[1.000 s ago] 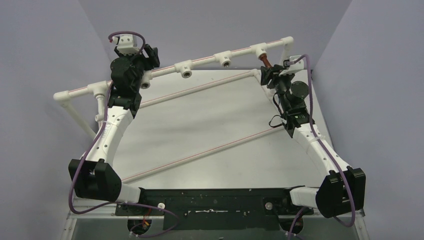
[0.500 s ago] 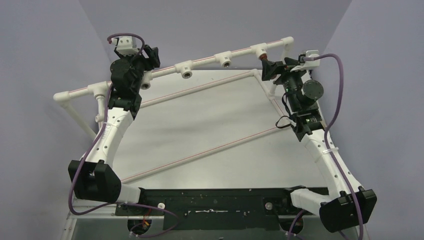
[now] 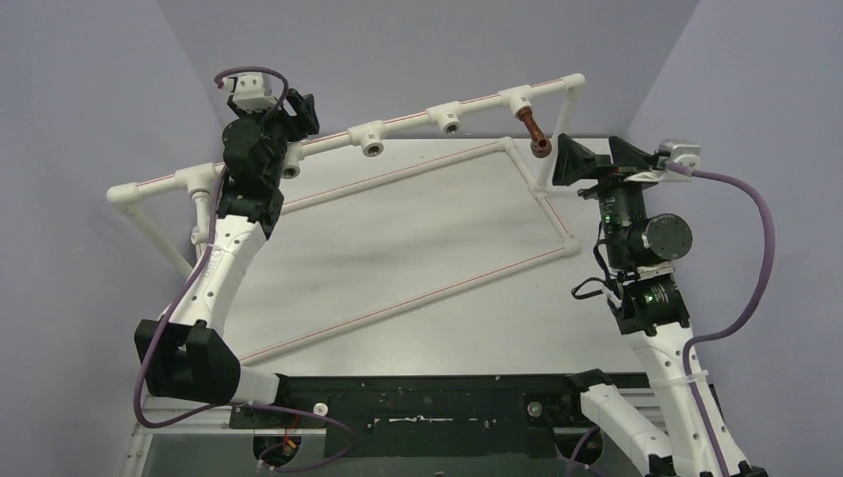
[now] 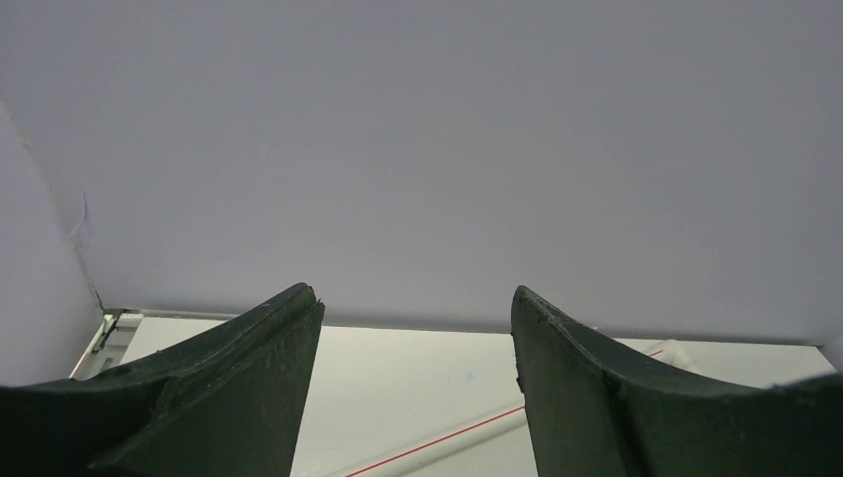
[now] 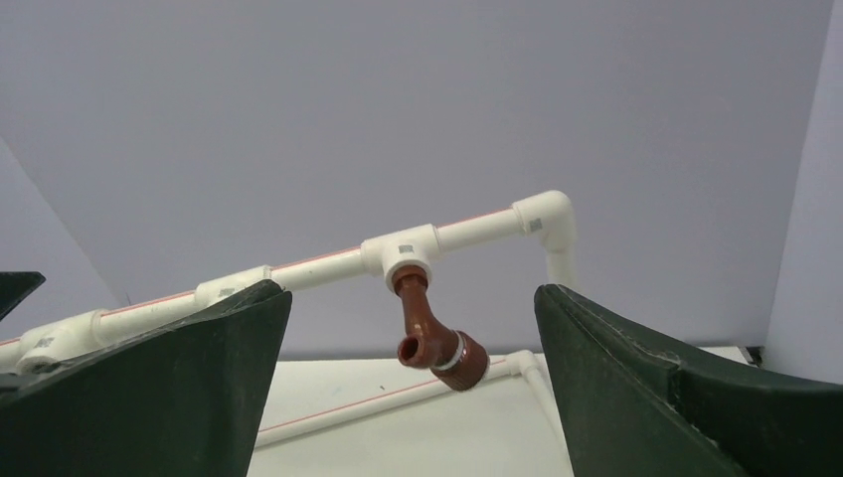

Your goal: Install the water faucets

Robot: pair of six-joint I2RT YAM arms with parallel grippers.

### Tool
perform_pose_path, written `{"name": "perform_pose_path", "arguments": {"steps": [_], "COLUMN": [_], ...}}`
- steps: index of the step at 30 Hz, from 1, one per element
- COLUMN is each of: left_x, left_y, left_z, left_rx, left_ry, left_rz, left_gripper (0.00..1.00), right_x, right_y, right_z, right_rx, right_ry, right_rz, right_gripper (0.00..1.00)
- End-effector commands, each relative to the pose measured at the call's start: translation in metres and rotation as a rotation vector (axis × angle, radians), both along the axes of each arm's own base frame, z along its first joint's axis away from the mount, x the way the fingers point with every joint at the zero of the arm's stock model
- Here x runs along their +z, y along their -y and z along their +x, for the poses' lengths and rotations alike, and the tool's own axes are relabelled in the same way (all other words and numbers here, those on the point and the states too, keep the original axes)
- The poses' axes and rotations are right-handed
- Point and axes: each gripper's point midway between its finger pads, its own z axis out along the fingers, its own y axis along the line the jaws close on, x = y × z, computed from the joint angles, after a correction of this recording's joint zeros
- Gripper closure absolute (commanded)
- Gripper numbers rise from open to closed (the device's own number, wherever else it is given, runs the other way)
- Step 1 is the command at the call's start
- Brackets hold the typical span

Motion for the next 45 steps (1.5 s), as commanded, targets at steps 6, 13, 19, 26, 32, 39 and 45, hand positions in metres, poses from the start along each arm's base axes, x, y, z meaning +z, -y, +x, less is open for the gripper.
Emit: {"name": "perform_pose_path", "arguments": {"steps": [6, 13, 19, 26, 32, 39, 45], "left_x": [-0.068, 0.012, 0.072, 0.119, 0.136, 0.120, 0.092], "left_y": [0.019, 0.016, 0.017, 0.023, 0.029, 0.049, 0.061], "left_z": [0.010, -0.004, -0.029, -0.076, -0.119, -0.181, -0.231], "left_rx": [-0.033, -0.035, -0.071, -0.158, -0.242, -0.417, -0.544], "left_ry": [-0.219, -0.051, 0.072, 0.188, 0.219, 0.187, 0.161], "left_rz": [-0.010, -0.071, -0.103, -0.107, -0.078, -0.052, -0.063], "left_gripper": [0.33, 0.33, 0.33, 0.33, 0.33, 0.33, 0.33], "right_x": [-0.060, -0.103, -0.138, -0.182, -0.214, -0.250, -0.289], "right_y": [0.026, 0.032, 0.037, 0.041, 0.049, 0.054, 0.062], "right_z": [-0.026, -0.037, -0.036, -0.026, -0.016, -0.003, 0.006], "right_rx": [-0.105, -0.124, -0.155, -0.192, -0.253, -0.296, -0.352], "right_ry": [-0.107, -0.165, -0.226, -0.323, -0.373, -0.366, -0.398], "right_rz": [0.025, 0.055, 0.075, 0.030, -0.013, -0.191, -0.248], "right_gripper": [0.00, 0.00, 0.00, 0.00, 0.00, 0.00, 0.00]}}
